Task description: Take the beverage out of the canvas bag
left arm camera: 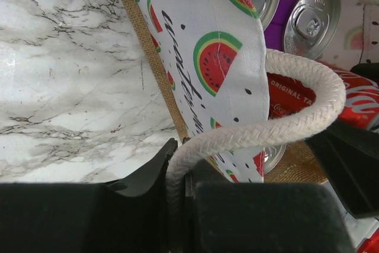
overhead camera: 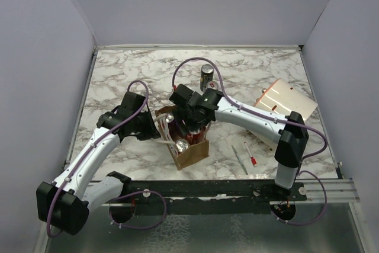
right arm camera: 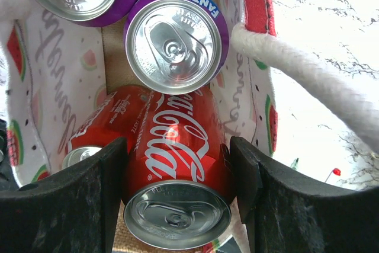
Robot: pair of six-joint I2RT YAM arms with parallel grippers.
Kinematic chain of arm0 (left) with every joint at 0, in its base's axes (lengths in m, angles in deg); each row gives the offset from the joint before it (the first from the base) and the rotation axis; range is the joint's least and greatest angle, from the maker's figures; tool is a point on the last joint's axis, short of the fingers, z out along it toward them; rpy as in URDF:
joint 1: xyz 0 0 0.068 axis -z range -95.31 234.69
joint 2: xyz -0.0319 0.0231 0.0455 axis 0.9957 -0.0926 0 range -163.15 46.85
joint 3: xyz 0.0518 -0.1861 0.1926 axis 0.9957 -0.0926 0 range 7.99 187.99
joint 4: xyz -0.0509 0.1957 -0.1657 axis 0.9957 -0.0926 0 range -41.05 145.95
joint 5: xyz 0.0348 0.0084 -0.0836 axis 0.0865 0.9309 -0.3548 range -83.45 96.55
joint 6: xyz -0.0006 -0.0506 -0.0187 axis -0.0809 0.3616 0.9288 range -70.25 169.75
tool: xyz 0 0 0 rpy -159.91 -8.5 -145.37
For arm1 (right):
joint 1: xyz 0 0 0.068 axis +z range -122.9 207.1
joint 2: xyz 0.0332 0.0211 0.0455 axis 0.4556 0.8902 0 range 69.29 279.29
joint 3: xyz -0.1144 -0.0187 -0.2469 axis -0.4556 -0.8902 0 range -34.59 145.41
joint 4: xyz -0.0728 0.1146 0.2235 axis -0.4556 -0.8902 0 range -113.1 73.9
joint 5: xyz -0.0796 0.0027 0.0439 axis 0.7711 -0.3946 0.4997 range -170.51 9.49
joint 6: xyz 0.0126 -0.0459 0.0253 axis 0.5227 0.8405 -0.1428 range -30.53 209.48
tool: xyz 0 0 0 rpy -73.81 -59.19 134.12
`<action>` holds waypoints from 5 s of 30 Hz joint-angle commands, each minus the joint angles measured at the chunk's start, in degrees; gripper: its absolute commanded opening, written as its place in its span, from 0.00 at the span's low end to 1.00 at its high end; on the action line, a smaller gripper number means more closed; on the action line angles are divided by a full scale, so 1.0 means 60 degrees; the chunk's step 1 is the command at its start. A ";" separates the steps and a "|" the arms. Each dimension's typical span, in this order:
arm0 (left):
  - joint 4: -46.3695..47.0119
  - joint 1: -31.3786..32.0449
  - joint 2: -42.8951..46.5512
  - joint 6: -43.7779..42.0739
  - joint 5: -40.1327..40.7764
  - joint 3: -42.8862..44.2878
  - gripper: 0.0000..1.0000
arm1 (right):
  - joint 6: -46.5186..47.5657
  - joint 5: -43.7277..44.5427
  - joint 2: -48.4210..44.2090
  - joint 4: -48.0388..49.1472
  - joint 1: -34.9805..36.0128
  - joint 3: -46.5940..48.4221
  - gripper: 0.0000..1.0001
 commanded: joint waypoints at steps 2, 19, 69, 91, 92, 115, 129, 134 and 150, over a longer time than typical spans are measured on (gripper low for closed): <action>0.0338 0.0003 -0.0190 0.0013 -0.0233 -0.0087 0.00 | 0.0228 -0.0502 -0.0836 0.0205 0.0047 0.0784 0.20; 0.0391 0.0003 -0.0518 -0.0280 -0.0288 -0.0031 0.00 | 0.0914 -0.0200 -0.1424 0.0601 0.0043 0.2543 0.03; 0.0256 0.0004 -0.0765 -0.0303 -0.0310 0.0222 0.00 | 0.1900 0.0606 -0.1195 0.0666 -0.3040 -0.0355 0.02; 0.0188 0.0005 -0.0870 -0.0133 -0.0186 0.0166 0.00 | 0.2144 0.0211 -0.0023 0.2528 -0.3555 -0.1350 0.02; 0.0218 0.0003 -0.0913 -0.0113 -0.0186 0.0174 0.00 | 0.2174 0.0205 0.0049 0.2548 -0.3553 -0.1344 0.02; 0.0325 0.0003 -0.0861 0.0055 -0.0153 0.0225 0.00 | 0.2523 -0.0286 -0.0240 0.2785 -0.3733 -0.1720 0.73; 0.0275 0.0003 -0.0601 -0.0123 -0.0156 0.0230 0.00 | 0.2422 -0.0616 -0.1706 0.1575 -0.3734 -0.0349 0.80; 0.0148 0.0003 -0.0285 -0.0155 -0.0169 0.0081 0.00 | 0.2332 -0.2005 -0.2538 0.1658 -0.3737 0.0312 0.81; -0.0057 0.0011 0.0130 -0.0224 -0.0121 -0.0032 0.00 | 0.2828 -0.2916 -0.1502 0.1471 -0.0612 0.1533 0.79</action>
